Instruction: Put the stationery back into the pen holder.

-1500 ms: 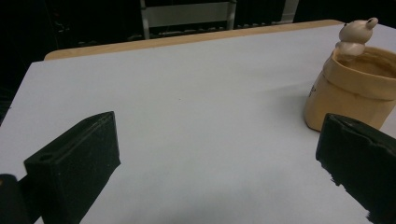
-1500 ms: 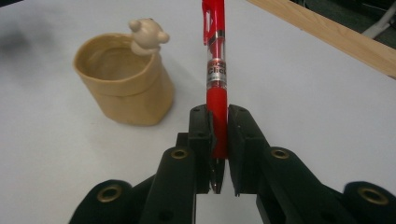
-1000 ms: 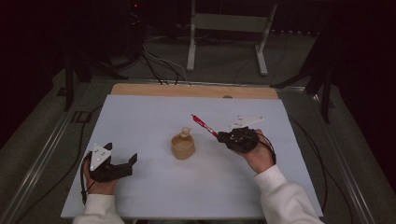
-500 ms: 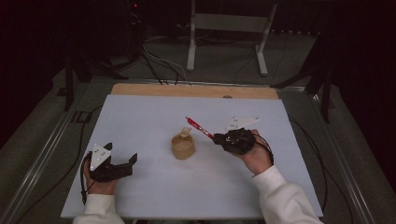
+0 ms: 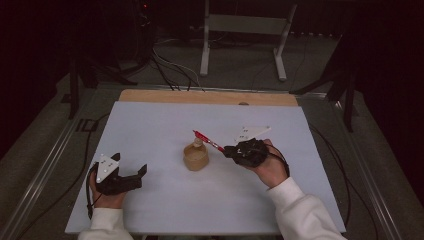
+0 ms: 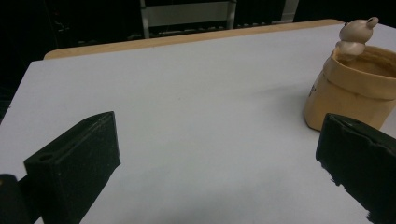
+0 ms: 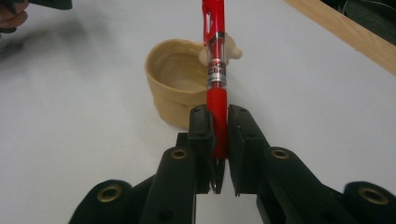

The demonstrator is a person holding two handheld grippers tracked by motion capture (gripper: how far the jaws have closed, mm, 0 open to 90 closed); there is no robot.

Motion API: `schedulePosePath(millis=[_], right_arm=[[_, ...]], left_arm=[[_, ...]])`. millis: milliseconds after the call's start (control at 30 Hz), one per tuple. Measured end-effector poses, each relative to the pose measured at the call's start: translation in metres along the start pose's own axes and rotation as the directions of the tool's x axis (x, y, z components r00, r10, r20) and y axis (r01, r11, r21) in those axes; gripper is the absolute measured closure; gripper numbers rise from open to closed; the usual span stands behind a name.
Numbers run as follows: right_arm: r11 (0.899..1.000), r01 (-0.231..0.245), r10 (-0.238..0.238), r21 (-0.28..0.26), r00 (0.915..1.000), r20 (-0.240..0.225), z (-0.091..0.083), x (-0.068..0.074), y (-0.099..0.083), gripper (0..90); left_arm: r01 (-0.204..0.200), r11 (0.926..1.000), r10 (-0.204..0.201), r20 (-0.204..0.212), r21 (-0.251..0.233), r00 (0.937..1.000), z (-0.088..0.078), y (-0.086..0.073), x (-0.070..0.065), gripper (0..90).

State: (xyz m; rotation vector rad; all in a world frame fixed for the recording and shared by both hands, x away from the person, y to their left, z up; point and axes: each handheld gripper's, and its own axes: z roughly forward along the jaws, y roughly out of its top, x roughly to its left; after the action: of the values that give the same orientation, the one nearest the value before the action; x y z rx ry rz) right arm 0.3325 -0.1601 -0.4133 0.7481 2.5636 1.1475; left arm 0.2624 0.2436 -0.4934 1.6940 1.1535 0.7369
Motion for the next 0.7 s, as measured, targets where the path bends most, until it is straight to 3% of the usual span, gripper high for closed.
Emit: schedulePosePath(millis=[700], right_arm=[[0.996, 0.069, -0.067, 0.055, 0.9968, -0.044, 0.002, 0.012, 0.002, 81.0]], left_arm=[[0.003, 1.0000, -0.003, -0.001, -0.001, 1.0000, 0.000, 0.000, 0.000, 0.1]])
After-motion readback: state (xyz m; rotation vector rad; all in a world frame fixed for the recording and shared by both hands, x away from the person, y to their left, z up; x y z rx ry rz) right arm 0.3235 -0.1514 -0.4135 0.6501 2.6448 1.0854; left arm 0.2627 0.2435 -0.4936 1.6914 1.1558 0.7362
